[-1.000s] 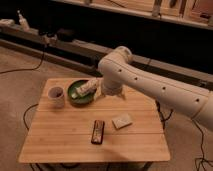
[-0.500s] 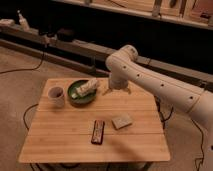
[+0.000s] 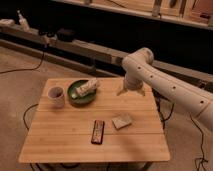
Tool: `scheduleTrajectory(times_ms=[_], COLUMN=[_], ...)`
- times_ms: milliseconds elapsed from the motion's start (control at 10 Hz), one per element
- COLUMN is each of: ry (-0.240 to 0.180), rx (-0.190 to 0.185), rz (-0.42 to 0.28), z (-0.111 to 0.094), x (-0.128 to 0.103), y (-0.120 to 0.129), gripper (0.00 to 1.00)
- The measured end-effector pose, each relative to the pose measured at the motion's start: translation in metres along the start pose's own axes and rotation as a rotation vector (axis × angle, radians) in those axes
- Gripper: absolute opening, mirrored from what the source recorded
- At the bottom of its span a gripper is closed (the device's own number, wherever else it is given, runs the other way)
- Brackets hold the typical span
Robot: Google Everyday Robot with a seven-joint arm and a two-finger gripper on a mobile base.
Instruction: Move the arm in a circular motion
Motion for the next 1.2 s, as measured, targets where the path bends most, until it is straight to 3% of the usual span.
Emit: scheduleTrajectory(times_ms=[300, 500, 600, 700, 900, 1000, 1200], ry=[-0.047, -0.075, -0.09, -0.102, -0.128, -0.132, -0.099], rx=[-0.049, -0.078, -0.08, -0.069, -0.012, 0.019, 0.08], rz=[0.033, 0.048, 0.036, 0.006, -0.066, -0.098, -0.147], z=[-0.011, -0.027, -0.036, -0.047, -0.063, -0.07, -0.076], x=[-0.044, -0.078, -0.094, -0.108, -0.123, -0.124, -0.102], y=[0.012, 0.004, -0.011, -0.034, -0.087, -0.111, -0.141], gripper=[0.8, 0.8, 0.8, 0.8, 0.8, 0.8, 0.8])
